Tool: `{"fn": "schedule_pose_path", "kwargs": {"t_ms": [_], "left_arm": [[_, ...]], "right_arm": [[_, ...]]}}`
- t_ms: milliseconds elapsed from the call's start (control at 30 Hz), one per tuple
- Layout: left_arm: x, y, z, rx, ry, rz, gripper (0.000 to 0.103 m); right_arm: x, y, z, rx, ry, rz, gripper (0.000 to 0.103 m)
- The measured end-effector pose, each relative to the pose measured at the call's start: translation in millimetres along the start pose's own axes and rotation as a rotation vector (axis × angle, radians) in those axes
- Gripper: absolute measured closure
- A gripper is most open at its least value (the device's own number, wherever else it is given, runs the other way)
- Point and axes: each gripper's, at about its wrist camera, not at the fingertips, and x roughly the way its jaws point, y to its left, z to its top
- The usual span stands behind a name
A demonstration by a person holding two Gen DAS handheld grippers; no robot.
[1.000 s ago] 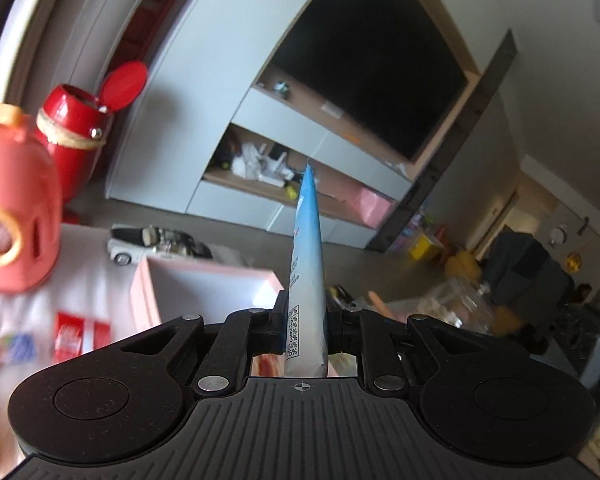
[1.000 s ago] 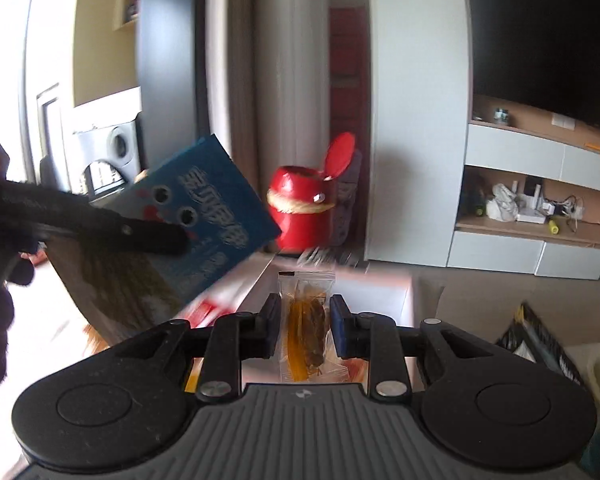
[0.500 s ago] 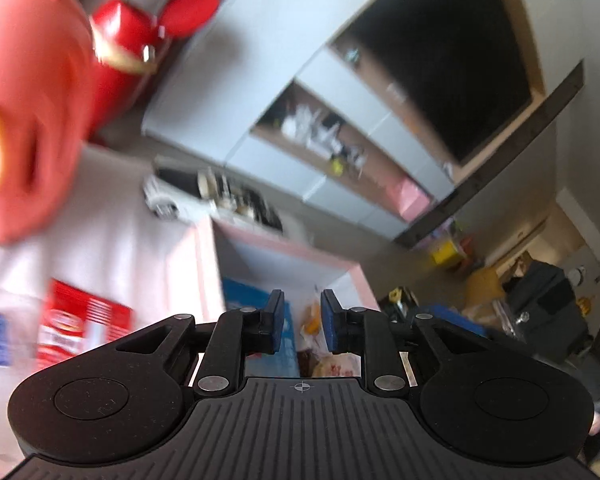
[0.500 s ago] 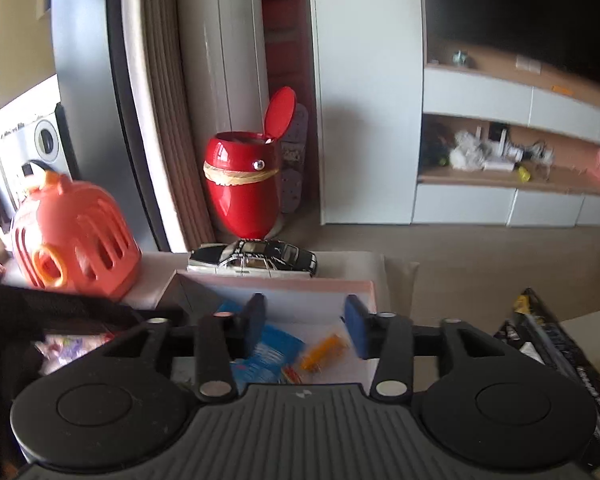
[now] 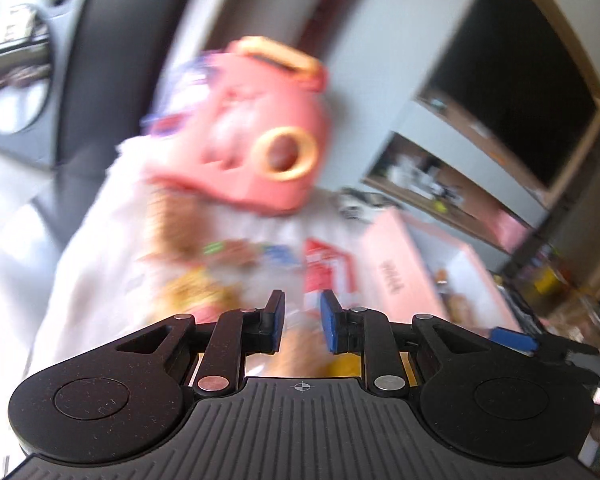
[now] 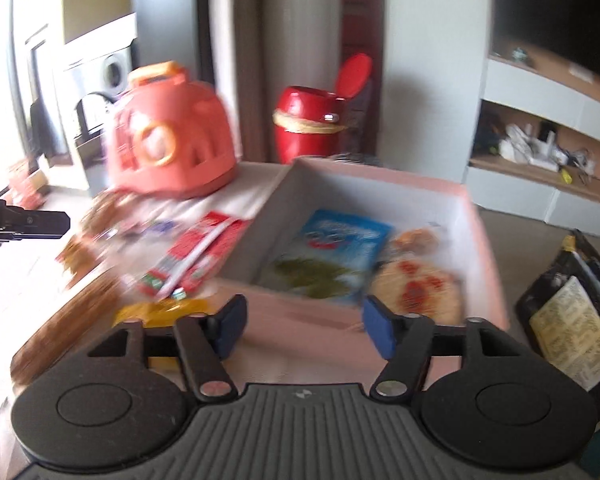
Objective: Organize snacks
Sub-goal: 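Move both open tools back toward the remaining snacks on the table, then grasp the wafer stick packet with the left tool while the right tool grasps the clear candy packet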
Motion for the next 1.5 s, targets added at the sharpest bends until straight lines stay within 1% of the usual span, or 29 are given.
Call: {"fn": "schedule_pose_path", "kwargs": {"t_ms": [67, 167, 233, 300, 400, 467, 500, 567, 600, 733, 767, 833, 900, 967, 1067, 1100, 1133, 1200, 1300, 1333, 1400, 1467, 1500], "left_arm": [[-7, 16, -6, -0.041, -0.009, 0.033, 0.08], [-9, 33, -12, -0.09, 0.006, 0.034, 0.08], [-6, 33, -14, -0.084, 0.014, 0.02, 0.08], [-3, 31, -16, -0.07, 0.019, 0.003, 0.08], [-1, 28, -16, -0.074, -0.006, 0.002, 0.08], [-5, 31, -15, -0.089, -0.03, 0.024, 0.08], [-5, 33, -14, -0.099, -0.028, 0.021, 0.08], [0, 34, -16, -0.104, 0.006, -0.002, 0.08], [3, 31, -17, -0.087, 0.029, -0.013, 0.08], [13, 4, -29, 0.058, 0.114, -0.046, 0.08], [15, -4, -31, 0.097, 0.129, -0.047, 0.078], [15, -18, -36, 0.181, 0.132, -0.024, 0.077], [15, -25, -39, 0.216, 0.148, -0.027, 0.077], [14, -26, -40, 0.207, 0.164, -0.078, 0.077], [14, -23, -36, 0.148, 0.176, -0.16, 0.077], [13, -21, -34, 0.125, 0.169, -0.178, 0.077], [11, -18, -30, 0.105, 0.152, -0.178, 0.077], [7, -11, -19, 0.06, 0.107, -0.15, 0.077], [11, 6, 10, -0.01, 0.031, -0.061, 0.077], [15, 11, 22, -0.021, -0.001, -0.008, 0.077], [28, 20, 47, 0.013, -0.041, 0.116, 0.077], [52, 29, 70, 0.046, -0.034, 0.224, 0.077], [66, 35, 80, 0.041, -0.016, 0.251, 0.077]], "right_arm": [[2, 21, -5, -0.037, 0.014, 0.03, 0.036], [6, 49, -7, -0.076, 0.023, 0.074, 0.036], [9, 68, -8, -0.123, 0.018, 0.091, 0.036], [10, 84, -10, -0.169, 0.01, 0.086, 0.036], [14, 101, -12, -0.205, 0.008, 0.087, 0.036], [12, 104, -14, -0.215, 0.009, 0.098, 0.036], [11, 105, -16, -0.218, 0.011, 0.102, 0.036], [9, 106, -19, -0.219, 0.017, 0.107, 0.036], [10, 106, -21, -0.216, 0.021, 0.108, 0.036], [15, 104, -28, -0.197, 0.042, 0.096, 0.036], [15, 102, -30, -0.19, 0.048, 0.093, 0.036], [16, 97, -34, -0.173, 0.061, 0.092, 0.035], [14, 91, -39, -0.159, 0.073, 0.084, 0.035], [13, 85, -46, -0.147, 0.083, 0.069, 0.035], [11, 77, -55, -0.126, 0.098, 0.066, 0.034], [9, 74, -58, -0.114, 0.093, 0.068, 0.034], [7, 72, -60, -0.108, 0.09, 0.067, 0.034], [3, 70, -63, -0.113, 0.083, 0.064, 0.034], [1, 71, -66, -0.126, 0.071, 0.054, 0.034], [1, 71, -67, -0.125, 0.067, 0.054, 0.034], [2, 70, -67, -0.116, 0.062, 0.055, 0.034], [2, 69, -69, -0.099, 0.054, 0.055, 0.032], [2, 69, -70, -0.087, 0.048, 0.054, 0.032]]}}
